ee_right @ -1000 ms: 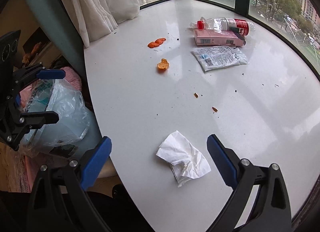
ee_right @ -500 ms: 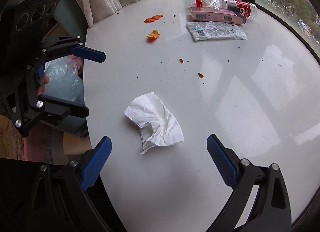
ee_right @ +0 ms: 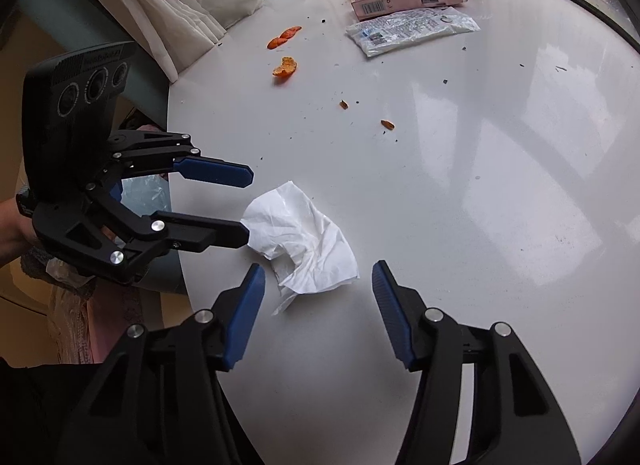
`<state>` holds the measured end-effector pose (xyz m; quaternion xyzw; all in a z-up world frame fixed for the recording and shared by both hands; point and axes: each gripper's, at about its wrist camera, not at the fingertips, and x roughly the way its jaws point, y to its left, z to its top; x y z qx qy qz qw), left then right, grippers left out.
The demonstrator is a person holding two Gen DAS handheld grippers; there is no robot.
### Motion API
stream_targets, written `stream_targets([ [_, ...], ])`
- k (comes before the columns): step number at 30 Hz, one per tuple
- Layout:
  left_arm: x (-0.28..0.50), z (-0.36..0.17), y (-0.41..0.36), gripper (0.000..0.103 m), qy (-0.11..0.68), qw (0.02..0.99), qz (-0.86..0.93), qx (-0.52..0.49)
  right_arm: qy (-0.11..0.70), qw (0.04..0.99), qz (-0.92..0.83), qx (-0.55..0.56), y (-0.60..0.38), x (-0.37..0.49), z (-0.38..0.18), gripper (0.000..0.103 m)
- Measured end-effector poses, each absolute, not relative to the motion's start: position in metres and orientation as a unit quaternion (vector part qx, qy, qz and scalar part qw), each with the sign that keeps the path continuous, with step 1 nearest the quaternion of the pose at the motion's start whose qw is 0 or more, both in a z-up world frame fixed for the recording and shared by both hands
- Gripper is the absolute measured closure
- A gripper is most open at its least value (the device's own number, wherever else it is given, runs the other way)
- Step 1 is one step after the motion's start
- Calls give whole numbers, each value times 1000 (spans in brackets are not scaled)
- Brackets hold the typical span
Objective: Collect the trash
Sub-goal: 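Close the left gripper on the crumpled white tissue, then carry the tissue in the left gripper over the bin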
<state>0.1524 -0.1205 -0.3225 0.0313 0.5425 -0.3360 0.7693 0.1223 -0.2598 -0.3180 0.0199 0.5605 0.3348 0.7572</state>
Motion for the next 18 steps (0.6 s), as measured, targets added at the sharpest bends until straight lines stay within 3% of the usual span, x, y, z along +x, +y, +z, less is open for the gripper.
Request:
stream_targets([
  [3,151,-326,-120,52,546,767,-335,28,563,755,336,24,-258,125,-322,49],
  [7,152,-332,-119,63,554,764,-331,17,566,753,336,27,-255,128,-326,64],
  [9,151,-335,-120,65,556,763,-329,17,566,753,335,28,-255,128,-327,65],
  [13,149,-337,-121,80,557,764,-327,17,566,753,334,27,-252,130,-329,68],
  [18,152,-338,-121,96,557,766,-321,14,571,751,330,32,-251,131,-331,83],
])
